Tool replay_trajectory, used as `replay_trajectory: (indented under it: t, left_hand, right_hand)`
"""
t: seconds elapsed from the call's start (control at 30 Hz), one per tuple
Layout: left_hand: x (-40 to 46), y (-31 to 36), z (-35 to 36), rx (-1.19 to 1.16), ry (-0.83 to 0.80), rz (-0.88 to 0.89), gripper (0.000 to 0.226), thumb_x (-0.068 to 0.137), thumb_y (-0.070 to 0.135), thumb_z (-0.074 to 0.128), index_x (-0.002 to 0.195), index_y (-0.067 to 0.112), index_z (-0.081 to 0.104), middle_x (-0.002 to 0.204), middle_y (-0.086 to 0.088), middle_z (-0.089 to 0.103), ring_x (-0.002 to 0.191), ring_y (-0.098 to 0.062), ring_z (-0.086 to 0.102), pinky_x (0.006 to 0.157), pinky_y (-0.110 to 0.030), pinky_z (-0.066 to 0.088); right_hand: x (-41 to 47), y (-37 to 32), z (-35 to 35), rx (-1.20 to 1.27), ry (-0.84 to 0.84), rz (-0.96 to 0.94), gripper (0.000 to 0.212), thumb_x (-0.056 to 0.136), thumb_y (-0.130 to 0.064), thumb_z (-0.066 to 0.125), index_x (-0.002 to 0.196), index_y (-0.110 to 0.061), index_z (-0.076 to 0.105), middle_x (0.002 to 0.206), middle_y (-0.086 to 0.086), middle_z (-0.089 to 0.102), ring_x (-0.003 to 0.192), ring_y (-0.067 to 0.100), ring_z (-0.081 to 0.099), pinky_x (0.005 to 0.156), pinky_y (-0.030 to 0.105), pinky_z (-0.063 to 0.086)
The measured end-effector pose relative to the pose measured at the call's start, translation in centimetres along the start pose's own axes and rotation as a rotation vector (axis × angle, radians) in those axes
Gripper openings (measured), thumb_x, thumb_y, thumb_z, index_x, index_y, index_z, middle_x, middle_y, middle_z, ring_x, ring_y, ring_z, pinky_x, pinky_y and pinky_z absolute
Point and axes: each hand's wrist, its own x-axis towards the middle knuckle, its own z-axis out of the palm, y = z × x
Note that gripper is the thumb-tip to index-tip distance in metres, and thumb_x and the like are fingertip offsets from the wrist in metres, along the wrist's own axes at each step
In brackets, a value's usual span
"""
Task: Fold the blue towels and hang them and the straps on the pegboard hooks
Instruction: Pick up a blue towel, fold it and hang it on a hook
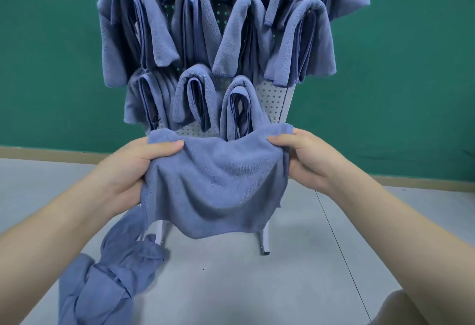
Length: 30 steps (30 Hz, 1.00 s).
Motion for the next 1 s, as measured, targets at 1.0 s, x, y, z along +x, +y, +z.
replay_trajectory:
  t: [1.0]
  left_hand:
    - [1.5, -0.7, -0.1, -0.114, 0.047, 0.125, 0.038, 0.110, 0.024, 0.041, 0.130, 0.001, 0.064, 0.123, -0.012, 0.074, 0.115, -0.018, 0.071, 0.093, -0.032, 0.059]
  right_hand:
    - [-0.1, 0.2, 0.4, -0.134, 0.004, -0.019, 0.023, 0.108, -0.015, 0.051, 0.117, -0.005, 0.070, 0.109, 0.010, 0.078, 0.094, 0.020, 0.075, 0.078, 0.031, 0.061]
